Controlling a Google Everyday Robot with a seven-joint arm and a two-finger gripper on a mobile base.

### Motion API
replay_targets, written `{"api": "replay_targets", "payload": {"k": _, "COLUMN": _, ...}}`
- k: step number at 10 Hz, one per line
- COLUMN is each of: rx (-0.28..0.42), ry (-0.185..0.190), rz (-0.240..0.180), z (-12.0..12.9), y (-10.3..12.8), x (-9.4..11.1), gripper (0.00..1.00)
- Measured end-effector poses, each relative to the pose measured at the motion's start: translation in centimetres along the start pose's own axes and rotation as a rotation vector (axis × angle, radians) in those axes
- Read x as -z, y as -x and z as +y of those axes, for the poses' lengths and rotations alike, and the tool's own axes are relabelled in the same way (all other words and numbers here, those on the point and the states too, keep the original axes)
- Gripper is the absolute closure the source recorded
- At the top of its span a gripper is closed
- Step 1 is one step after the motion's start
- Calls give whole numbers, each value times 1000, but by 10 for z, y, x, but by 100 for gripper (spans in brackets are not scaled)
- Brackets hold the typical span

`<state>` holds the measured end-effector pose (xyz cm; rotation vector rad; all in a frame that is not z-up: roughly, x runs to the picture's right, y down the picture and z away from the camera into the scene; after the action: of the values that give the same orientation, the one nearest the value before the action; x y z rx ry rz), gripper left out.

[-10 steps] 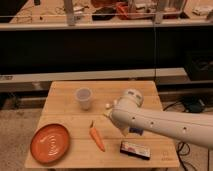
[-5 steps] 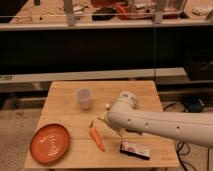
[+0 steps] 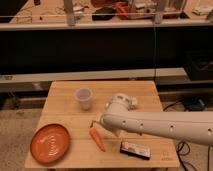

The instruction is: Place the pepper on the white sponge

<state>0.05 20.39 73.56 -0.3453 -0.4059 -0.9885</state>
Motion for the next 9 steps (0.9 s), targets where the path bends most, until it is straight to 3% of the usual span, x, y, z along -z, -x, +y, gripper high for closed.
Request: {"api": "replay_targets", "payload": {"k": 9, "rx": 138, "ry": 0, "rz": -57, "z": -14, "y": 16, "x": -24, "gripper": 20}}
